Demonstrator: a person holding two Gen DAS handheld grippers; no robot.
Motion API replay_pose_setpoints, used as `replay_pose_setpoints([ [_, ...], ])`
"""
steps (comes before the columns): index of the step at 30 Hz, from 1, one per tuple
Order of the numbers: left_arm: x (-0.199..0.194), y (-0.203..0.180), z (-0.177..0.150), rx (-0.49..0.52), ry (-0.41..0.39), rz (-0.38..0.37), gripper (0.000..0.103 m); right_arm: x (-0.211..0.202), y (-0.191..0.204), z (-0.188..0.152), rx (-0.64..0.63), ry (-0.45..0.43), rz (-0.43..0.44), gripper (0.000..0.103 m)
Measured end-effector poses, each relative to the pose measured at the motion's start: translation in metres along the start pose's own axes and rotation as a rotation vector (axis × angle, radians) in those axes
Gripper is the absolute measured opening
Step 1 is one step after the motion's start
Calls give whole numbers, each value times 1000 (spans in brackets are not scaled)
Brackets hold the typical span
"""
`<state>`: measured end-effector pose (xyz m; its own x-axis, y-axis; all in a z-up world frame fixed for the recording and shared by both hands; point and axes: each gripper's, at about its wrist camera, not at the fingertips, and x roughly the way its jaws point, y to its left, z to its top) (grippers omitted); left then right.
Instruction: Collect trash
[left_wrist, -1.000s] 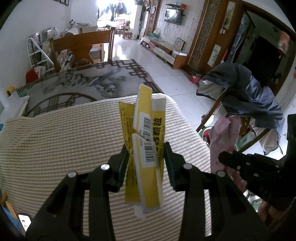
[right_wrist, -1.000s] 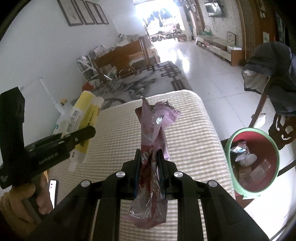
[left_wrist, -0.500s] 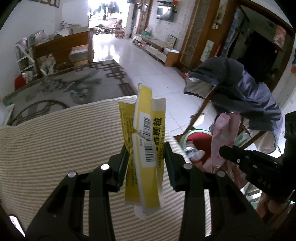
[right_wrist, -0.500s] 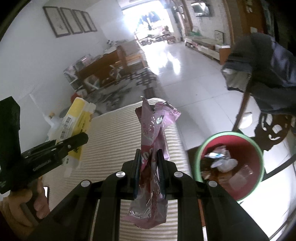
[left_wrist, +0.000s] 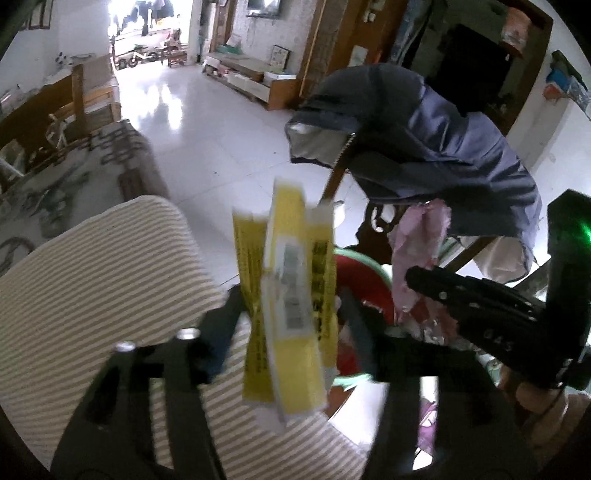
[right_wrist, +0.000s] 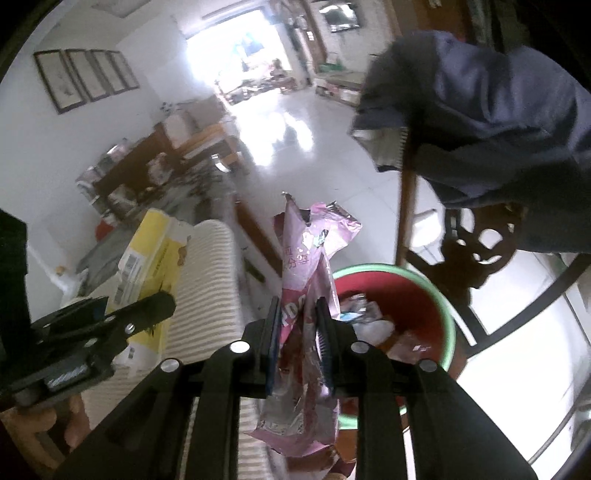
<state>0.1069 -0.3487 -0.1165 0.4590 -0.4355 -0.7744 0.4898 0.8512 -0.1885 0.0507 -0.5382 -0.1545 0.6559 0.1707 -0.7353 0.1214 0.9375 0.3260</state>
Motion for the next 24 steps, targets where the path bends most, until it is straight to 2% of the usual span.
replay_pose_setpoints([
  [1,0,-2,2,-4,-13,0,77,-1,-5,1,8,-13,-11,52],
  [2,-1,-4,3,-7,-27,1,82,-3,-11,2,17,-33,-25,61],
  [3,-3,-6,5,-12,-46,3,84,-4,-15,3,21,-43,-26,63],
  [4,-6,-7,7,-16,-65,9,92,-5,-17,3,23,-46,-28,63],
  [5,-7,-8,9,-18,-80,20,96,-5,-20,5,25,-47,-33,72],
  [6,-12,-7,11,-21,-100,37,97,-6,-21,6,27,-54,-42,79],
  [10,-31,0,17,-44,-166,39,97,-20,-12,8,6,-119,-50,86],
  [13,-50,7,19,-56,-238,70,97,-33,3,9,-34,-194,-55,94],
  [19,-102,24,17,-53,-417,170,98,-77,50,-4,-116,-528,-161,96],
  [22,-125,33,13,-52,-480,248,98,-88,69,-10,-174,-628,-173,96],
  [24,-139,43,11,-62,-508,264,98,-93,85,-20,-197,-690,-158,96],
])
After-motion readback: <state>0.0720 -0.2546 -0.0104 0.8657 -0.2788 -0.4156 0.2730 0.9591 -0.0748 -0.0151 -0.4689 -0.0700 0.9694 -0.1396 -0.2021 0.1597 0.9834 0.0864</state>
